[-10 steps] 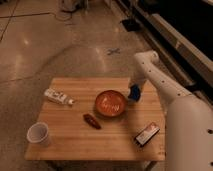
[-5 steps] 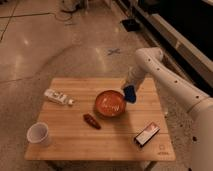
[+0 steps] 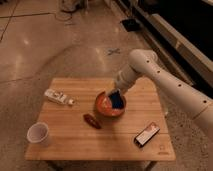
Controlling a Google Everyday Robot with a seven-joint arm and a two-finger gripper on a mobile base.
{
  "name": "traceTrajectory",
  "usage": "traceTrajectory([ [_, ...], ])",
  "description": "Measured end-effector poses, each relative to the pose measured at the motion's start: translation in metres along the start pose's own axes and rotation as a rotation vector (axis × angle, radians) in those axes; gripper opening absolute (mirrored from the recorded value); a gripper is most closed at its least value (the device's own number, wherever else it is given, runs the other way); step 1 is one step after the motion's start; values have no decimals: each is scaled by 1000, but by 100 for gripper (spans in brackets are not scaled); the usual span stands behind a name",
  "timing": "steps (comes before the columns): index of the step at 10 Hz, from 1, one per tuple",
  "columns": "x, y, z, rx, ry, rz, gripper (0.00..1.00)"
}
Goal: Place the white sponge in the ceramic cup
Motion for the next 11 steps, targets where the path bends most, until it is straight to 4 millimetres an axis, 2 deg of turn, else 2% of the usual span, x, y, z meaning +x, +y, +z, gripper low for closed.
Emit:
traceTrajectory([
  [3, -18, -51, 6, 116, -18, -124, 0],
  [9, -18, -51, 6, 117, -18, -124, 0],
  [11, -15, -51, 13, 120, -15, -131, 0],
])
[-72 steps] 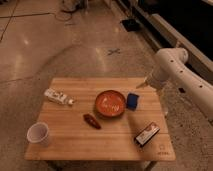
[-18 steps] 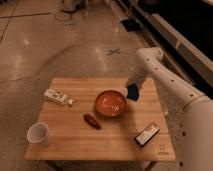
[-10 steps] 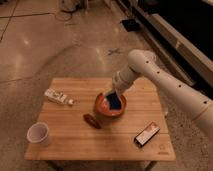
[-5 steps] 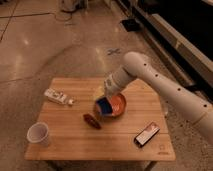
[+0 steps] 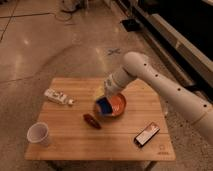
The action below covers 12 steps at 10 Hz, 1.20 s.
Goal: Place the white sponge in the ceramic cup
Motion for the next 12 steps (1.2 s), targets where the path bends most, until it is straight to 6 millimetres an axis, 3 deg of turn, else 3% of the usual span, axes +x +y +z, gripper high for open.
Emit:
traceTrajectory([
  [2, 22, -13, 35, 27, 15, -51, 0],
  [5, 63, -47, 67, 74, 68, -133, 0],
  [9, 103, -104, 61, 147, 168, -229, 0],
  [12, 88, -159, 56, 232, 183, -273, 0],
])
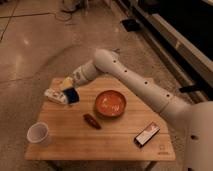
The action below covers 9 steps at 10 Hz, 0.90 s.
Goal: Place the white sponge in the ceramic cup
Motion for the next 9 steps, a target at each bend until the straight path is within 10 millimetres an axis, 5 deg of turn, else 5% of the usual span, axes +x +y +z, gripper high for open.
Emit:
traceTrajectory([
  [4, -12, -69, 36, 98, -9, -43, 0],
  [9, -29, -106, 93, 118, -37, -121, 0],
])
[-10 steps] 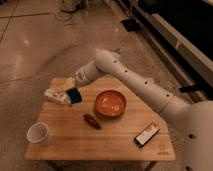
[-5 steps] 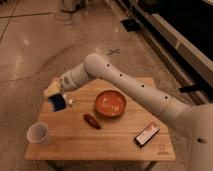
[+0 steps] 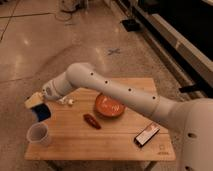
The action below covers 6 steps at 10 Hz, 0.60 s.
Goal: Place the white sponge in the ceramic cup
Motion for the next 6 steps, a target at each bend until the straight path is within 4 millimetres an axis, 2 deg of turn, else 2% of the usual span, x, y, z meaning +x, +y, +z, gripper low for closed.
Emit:
traceTrajectory([
  [4, -15, -23, 44, 40, -37, -37, 0],
  [6, -20, -29, 61, 62, -50, -42, 2],
])
